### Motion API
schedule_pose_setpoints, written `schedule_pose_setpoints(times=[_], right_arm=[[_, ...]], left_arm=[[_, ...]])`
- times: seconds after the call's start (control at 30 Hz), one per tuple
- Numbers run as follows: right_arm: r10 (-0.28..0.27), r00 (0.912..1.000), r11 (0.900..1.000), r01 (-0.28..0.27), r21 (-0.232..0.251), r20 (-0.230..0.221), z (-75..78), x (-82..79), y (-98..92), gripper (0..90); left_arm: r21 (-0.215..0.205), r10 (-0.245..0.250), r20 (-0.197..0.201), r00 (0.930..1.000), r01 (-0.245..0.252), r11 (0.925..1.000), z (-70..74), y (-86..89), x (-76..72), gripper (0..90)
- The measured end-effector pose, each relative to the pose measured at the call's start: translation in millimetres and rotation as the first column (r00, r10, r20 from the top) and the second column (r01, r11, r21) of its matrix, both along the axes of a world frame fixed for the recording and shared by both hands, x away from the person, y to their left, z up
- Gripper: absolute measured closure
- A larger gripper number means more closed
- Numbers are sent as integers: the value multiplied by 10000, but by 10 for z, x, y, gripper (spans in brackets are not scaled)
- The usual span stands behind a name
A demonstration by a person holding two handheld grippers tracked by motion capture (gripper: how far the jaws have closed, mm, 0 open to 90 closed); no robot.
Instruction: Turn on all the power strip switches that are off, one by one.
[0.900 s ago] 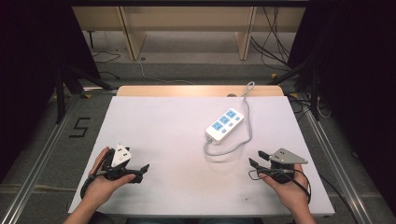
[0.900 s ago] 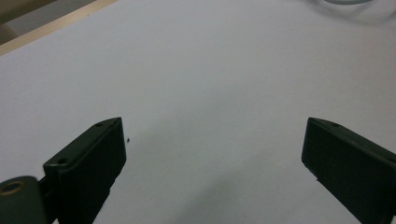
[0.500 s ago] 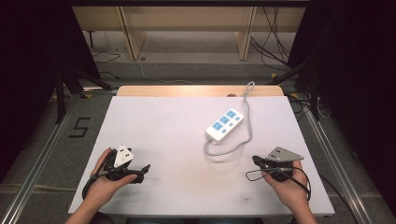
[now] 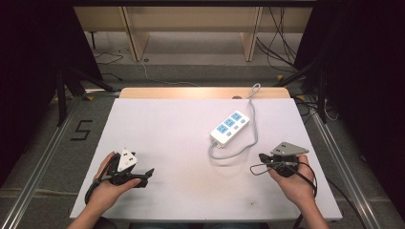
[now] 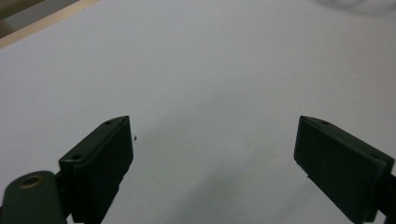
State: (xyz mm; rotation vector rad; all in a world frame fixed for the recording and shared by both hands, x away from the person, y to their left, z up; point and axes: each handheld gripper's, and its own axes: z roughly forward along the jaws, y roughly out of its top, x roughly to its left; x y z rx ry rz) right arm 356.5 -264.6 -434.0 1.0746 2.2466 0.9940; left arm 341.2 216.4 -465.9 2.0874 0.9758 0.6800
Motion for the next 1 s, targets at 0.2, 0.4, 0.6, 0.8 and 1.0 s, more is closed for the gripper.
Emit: schedule_pose_setpoints(times=[0.2, 0.4, 0.6, 0.8, 1.0], right_arm=[[-70, 9999, 9999, 68, -80, -158, 71, 100, 26, 900], [77, 9994, 9994, -88, -327, -336, 132, 209, 99, 900], [218, 9988, 9984, -241, -513, -439, 180, 313, 194, 900], [291, 9979, 9975, -328, -626, -587, 202, 431, 290, 900], [403, 9969, 9958, -456, -794, -676, 243, 552, 375, 900]], left_arm=[[1, 6, 11, 10000, -6, 10000, -4, -8, -1, 121], [29, 3, 3, 10000, -3, 10000, -3, -7, -1, 123], [18, 8, 8, 10000, -8, 10000, -4, -8, -2, 124], [18, -7, 14, 10000, 7, 10000, -3, -8, -3, 125], [12, -16, 14, 10000, 16, 10000, -3, -10, -4, 126]])
